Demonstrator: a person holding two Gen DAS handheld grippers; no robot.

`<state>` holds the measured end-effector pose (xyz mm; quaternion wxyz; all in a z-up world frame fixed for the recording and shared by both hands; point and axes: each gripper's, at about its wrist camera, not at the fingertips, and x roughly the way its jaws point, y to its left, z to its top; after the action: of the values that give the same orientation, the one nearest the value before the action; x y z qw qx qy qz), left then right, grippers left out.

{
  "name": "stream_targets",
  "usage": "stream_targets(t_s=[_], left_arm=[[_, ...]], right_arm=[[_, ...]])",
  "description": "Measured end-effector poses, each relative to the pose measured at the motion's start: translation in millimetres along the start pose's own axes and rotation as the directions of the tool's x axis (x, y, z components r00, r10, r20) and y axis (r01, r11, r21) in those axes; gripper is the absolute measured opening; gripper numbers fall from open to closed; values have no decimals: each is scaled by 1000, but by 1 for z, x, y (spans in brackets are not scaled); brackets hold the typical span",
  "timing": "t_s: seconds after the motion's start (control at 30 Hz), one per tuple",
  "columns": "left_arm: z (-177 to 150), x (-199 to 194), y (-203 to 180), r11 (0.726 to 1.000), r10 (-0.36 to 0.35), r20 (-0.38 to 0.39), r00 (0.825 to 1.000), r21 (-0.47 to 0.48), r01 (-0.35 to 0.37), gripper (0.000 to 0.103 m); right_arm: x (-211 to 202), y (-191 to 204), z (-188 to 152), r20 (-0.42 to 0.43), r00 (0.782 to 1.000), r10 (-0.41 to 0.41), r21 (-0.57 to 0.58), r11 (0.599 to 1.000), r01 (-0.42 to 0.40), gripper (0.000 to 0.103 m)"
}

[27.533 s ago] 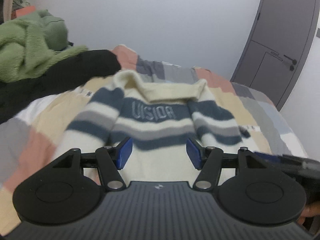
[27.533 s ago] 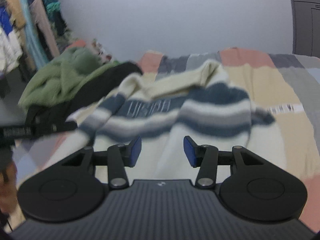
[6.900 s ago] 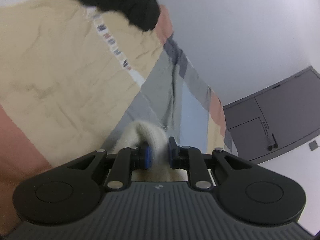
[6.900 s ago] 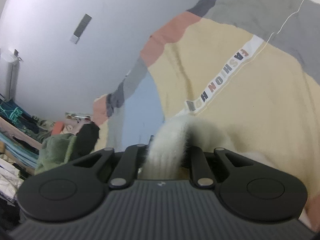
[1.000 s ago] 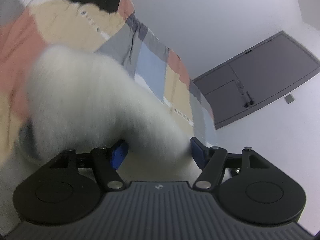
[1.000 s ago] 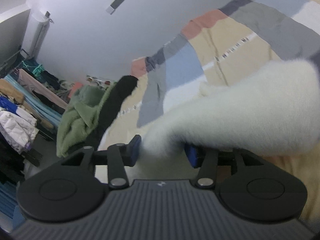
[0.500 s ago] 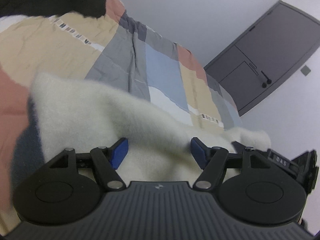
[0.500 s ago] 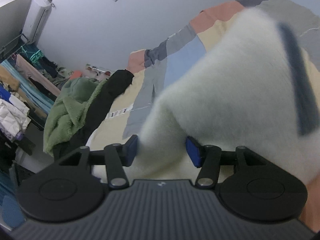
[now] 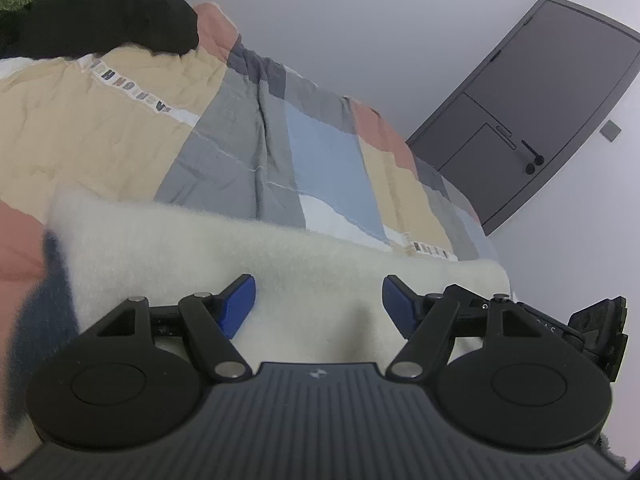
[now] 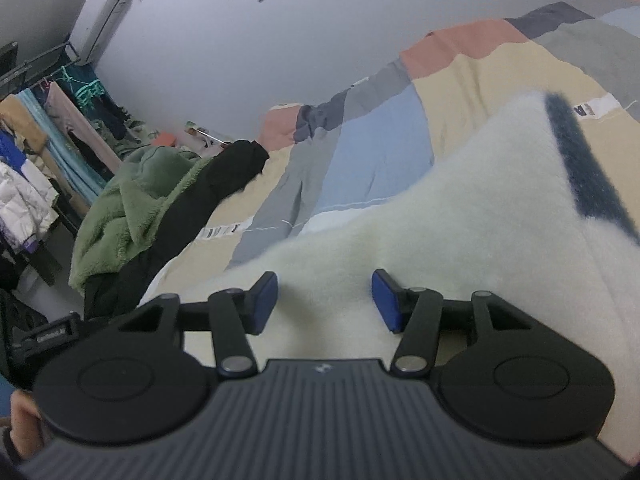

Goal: Fold large clothes

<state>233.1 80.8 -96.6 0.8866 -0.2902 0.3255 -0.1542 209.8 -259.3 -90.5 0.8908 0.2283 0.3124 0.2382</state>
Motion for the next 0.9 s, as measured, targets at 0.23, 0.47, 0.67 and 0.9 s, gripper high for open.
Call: stream_targets(t_s=[0.23, 0.47, 0.67, 0.9], left_arm=[[7, -40, 3, 999, 46, 92, 995, -1, -47, 77], [1, -68, 18, 983, 181, 141, 973, -6, -182, 80], [-2, -82, 16, 957, 279, 188, 942, 31, -290, 88], [-3, -60, 58, 928, 355, 66, 933, -143, -343, 87]], right_arm=[[-28, 9, 9, 83, 996, -32, -32, 999, 34, 86], [-56, -8, 23, 199, 950, -241, -41, 966, 254, 86], [-62, -25, 26, 244, 883, -402, -16, 908, 418, 86], [-25, -34, 19, 81, 902, -424, -84, 899, 430, 87]])
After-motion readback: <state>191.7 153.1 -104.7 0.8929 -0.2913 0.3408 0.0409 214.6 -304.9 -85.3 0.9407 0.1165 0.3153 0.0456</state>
